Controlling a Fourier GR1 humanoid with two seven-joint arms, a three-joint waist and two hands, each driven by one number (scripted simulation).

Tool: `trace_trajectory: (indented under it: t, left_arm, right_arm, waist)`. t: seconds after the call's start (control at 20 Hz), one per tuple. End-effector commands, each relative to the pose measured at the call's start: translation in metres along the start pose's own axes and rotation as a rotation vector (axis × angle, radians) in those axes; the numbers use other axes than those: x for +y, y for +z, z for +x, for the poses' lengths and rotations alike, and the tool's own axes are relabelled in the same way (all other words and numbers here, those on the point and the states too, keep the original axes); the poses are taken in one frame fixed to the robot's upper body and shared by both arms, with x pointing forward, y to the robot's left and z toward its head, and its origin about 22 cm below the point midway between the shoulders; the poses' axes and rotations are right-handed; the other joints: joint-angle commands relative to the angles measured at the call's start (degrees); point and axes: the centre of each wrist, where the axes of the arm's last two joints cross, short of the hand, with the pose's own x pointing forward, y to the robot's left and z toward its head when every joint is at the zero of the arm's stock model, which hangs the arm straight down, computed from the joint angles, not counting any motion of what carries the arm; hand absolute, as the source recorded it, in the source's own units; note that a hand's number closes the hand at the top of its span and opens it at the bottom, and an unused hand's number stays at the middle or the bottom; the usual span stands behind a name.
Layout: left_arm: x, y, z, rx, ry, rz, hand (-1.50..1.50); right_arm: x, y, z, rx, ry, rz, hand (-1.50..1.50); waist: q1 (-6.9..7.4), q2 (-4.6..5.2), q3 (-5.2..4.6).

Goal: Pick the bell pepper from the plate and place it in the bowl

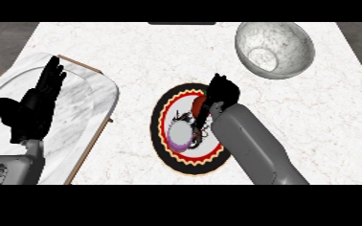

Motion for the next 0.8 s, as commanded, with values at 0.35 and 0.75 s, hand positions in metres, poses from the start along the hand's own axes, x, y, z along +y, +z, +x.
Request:
trace_trajectory:
  t: [0.35,0.75]
  left_arm:
    - [0.007,-0.01,-0.008,-0.005,0.003,-0.01,0.0]
    - [0.006,-0.007,0.014,0.005,-0.002,-0.005,0.0]
  right_arm:
    - [0.009,-0.023,0.007,0.045,-0.056,0.058,1.5]
    - [0.024,-0.025,0.002,0.016,-0.057,-0.028,1.5]
  waist:
    - [0.37,0.14,0.01]
    - [0.09,-0.05,0.02]
